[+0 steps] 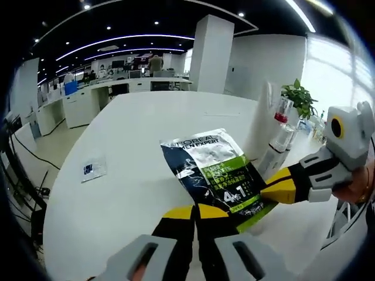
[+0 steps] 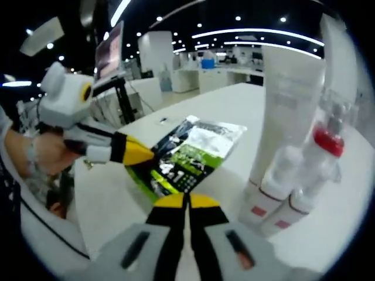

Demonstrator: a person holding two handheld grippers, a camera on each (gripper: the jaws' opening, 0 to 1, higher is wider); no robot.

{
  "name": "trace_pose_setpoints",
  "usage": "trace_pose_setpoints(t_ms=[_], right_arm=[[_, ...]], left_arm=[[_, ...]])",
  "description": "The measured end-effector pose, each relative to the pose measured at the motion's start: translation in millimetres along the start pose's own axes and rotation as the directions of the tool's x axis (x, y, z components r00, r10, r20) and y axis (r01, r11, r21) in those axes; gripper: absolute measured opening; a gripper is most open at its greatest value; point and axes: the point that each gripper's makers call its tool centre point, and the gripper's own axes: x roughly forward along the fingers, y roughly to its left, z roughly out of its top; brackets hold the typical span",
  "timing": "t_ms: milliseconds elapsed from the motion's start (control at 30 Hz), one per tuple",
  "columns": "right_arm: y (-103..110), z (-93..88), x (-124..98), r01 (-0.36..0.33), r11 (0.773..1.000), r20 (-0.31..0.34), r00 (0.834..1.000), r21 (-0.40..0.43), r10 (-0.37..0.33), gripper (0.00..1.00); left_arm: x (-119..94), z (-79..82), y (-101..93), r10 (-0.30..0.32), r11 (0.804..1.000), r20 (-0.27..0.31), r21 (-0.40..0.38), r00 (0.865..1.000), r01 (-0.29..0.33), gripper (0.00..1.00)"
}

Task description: Arrange the skincare products in the storage area until every visible bottle or jar stands upright without overlapping.

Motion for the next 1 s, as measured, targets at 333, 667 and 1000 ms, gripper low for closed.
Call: trace_pose_setpoints(t_ms=[333, 667, 1000], right_arm=[[-16, -15.4, 6, 0.086, 0.995, -0.057, 0.994, -0.052, -0.089, 0.0], [-26, -25.7, 16, 0.133, 0.979, -0.11, 0.982, -0.154, -0.151, 0.01], [-32, -33.6, 20, 0.177, 0.953, -0.131, 0.968, -0.246, -0.214, 0.03]], left_arm=[[23, -4.9, -9.0, 0.024, 0.999, -0.043, 0.043, 0.999, -0.022, 0.0], [40, -15.0, -8.4, 0.057, 0.996, -0.096, 0.081, 0.994, -0.049, 0.0], [47, -18.5, -7.8, 0.07, 0.995, -0.11, 0.082, 0.991, -0.061, 0.02]])
